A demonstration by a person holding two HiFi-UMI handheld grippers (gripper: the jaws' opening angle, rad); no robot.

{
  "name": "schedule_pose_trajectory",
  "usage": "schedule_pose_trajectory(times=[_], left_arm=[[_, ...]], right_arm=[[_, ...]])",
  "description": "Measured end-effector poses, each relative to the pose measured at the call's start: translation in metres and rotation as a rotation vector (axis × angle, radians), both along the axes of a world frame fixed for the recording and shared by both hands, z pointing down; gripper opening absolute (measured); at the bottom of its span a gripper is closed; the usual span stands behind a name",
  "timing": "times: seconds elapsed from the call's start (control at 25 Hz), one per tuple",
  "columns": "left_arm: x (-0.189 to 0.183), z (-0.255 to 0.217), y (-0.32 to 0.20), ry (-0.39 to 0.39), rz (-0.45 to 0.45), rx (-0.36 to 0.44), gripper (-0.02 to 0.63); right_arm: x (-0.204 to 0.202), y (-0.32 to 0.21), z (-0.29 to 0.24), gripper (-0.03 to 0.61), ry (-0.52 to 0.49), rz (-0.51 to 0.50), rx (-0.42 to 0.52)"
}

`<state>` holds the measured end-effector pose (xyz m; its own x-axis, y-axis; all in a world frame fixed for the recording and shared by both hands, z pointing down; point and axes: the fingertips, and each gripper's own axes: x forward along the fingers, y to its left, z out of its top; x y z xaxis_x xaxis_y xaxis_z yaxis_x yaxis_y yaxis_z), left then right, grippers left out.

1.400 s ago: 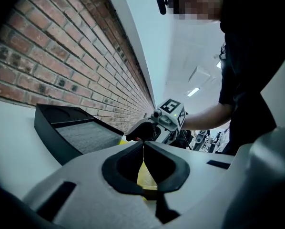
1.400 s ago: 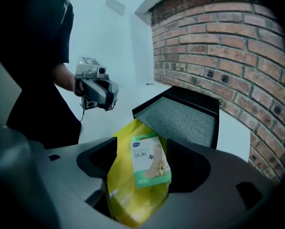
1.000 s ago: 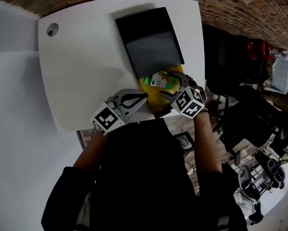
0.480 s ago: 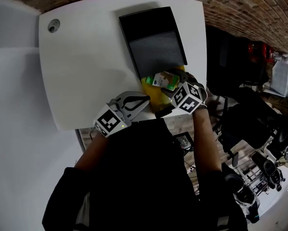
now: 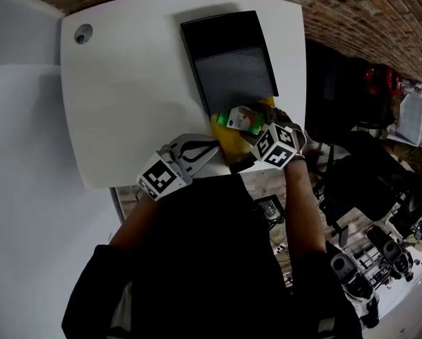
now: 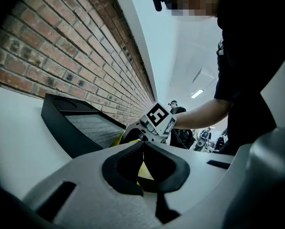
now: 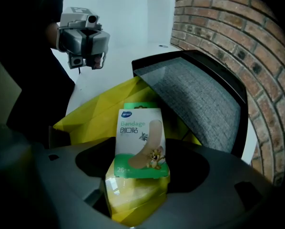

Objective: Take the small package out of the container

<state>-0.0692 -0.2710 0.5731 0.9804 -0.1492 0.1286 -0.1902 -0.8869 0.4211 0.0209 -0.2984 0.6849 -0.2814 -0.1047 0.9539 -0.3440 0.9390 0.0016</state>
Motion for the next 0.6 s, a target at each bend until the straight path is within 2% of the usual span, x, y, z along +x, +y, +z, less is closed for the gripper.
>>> schedule_pose_trajectory(times=[0.6], left_arm=[[-0.005,-0.003,0.003,0.009,-0.005,0.009,0.017]], right_arm=[[0.003,0.021,-0.015,0.327,-0.013,0.018,0.006]])
